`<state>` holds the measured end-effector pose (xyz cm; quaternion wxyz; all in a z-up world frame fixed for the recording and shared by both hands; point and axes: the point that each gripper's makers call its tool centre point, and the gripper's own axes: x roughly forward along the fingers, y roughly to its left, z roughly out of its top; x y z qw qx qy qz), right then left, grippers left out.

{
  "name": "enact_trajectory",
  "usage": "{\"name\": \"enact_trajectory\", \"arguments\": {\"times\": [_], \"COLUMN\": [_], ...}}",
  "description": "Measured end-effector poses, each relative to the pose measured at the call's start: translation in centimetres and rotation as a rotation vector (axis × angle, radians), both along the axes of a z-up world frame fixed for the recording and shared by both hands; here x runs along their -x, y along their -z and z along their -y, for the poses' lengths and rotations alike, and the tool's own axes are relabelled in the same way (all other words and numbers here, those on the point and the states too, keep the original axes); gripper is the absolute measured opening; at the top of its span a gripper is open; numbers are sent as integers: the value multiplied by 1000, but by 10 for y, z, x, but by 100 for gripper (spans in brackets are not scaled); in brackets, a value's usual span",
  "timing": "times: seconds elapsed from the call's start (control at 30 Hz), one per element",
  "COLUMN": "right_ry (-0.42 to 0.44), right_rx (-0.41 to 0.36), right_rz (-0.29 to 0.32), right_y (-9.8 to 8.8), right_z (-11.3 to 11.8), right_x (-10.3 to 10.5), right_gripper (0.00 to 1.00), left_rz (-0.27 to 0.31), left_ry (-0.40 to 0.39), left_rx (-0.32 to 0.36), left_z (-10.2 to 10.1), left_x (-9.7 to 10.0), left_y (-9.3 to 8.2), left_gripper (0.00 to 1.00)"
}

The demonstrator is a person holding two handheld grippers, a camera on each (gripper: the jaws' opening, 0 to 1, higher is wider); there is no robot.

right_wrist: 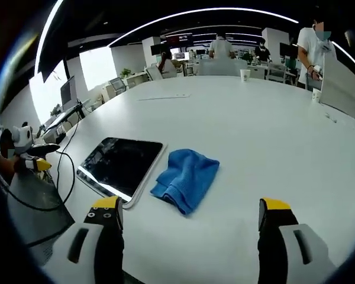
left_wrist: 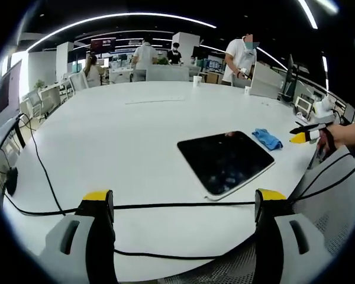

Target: Wipe the mirror surface with the cleaning cloth until all visible marks leave the cleaned area.

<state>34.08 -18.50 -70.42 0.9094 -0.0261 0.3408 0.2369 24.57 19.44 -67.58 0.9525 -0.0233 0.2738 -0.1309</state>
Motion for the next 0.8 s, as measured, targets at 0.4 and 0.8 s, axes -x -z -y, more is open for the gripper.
{"name": "enact_trajectory", "arguments": {"times": [0.4,0.8], "right_ry": [-17,-9], "right_rx": [17,9], "right_rz": [-19,0], "right_y": [-6,-22], "right_z": [0,-17], "right_x": [1,-18], "right_gripper": [94,89], "left_rz": [-16,-4], "left_ry": [22,30], "left_rx": [-1,-4], "left_z": [5,5], "left_x": [1,1], "left_y": [2,1], "left_gripper": [99,99]}}
